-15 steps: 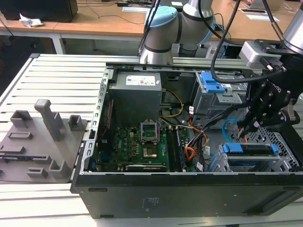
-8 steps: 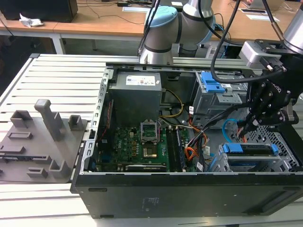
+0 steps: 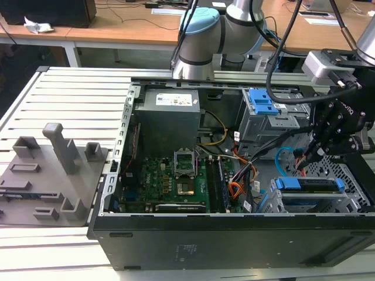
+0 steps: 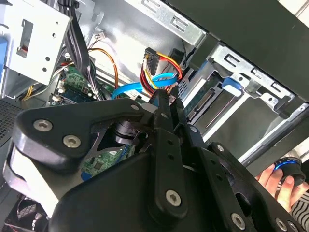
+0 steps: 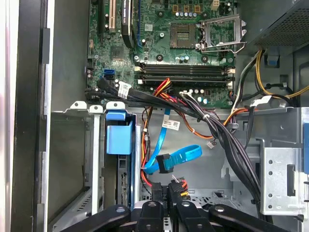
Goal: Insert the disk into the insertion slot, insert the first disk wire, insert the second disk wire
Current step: 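Insert the first disk wire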
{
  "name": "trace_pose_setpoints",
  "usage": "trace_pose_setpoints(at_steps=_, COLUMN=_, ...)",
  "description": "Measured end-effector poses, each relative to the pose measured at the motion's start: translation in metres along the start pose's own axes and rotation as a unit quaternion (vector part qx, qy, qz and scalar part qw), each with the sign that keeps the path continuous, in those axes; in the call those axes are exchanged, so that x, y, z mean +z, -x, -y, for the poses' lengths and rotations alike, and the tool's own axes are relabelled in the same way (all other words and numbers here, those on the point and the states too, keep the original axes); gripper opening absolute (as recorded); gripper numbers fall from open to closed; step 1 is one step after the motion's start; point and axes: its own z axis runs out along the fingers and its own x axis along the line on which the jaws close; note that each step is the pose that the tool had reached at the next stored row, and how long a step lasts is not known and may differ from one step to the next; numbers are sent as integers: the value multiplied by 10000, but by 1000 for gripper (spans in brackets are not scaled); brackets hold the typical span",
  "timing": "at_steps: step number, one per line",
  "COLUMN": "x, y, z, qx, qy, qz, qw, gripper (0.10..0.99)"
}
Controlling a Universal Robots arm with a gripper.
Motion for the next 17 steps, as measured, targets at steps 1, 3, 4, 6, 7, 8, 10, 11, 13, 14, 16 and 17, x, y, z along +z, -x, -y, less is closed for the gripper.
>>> trace_pose_setpoints(at_steps=1, x=0, y=-5, z=0, qx=0, qy=0, qz=0, qw=10000, gripper=173)
trace_pose_setpoints(at_steps=3, x=0, y=-23, z=1, qx=-1, qy=0, qz=0, qw=10000, gripper=173)
trace_pose_setpoints(at_steps=4, x=0, y=-34, z=2, qx=-1, qy=0, qz=0, qw=10000, gripper=173)
trace_pose_setpoints(at_steps=6, x=3, y=-89, z=3, qx=0, qy=0, qz=0, qw=10000, gripper=173)
trace_pose_setpoints(at_steps=7, x=5, y=-105, z=3, qx=0, qy=0, qz=0, qw=10000, gripper=173)
trace_pose_setpoints(at_steps=8, x=5, y=-118, z=3, qx=-1, qy=0, qz=0, qw=10000, gripper=173)
trace_pose_setpoints(at_steps=10, x=8, y=-145, z=4, qx=0, qy=0, qz=0, qw=10000, gripper=173)
trace_pose_setpoints(at_steps=11, x=9, y=-162, z=4, qx=0, qy=0, qz=0, qw=10000, gripper=173)
trace_pose_setpoints(at_steps=13, x=11, y=-187, z=5, qx=0, qy=0, qz=0, qw=10000, gripper=173)
trace_pose_setpoints(at_steps=14, x=11, y=-200, z=5, qx=0, qy=0, qz=0, qw=10000, gripper=173)
trace_pose_setpoints(at_steps=16, x=13, y=-230, z=6, qx=0, qy=0, qz=0, qw=10000, gripper=173)
trace_pose_setpoints(at_steps=17, x=16, y=-259, z=6, qx=-1, qy=0, qz=0, qw=10000, gripper=173)
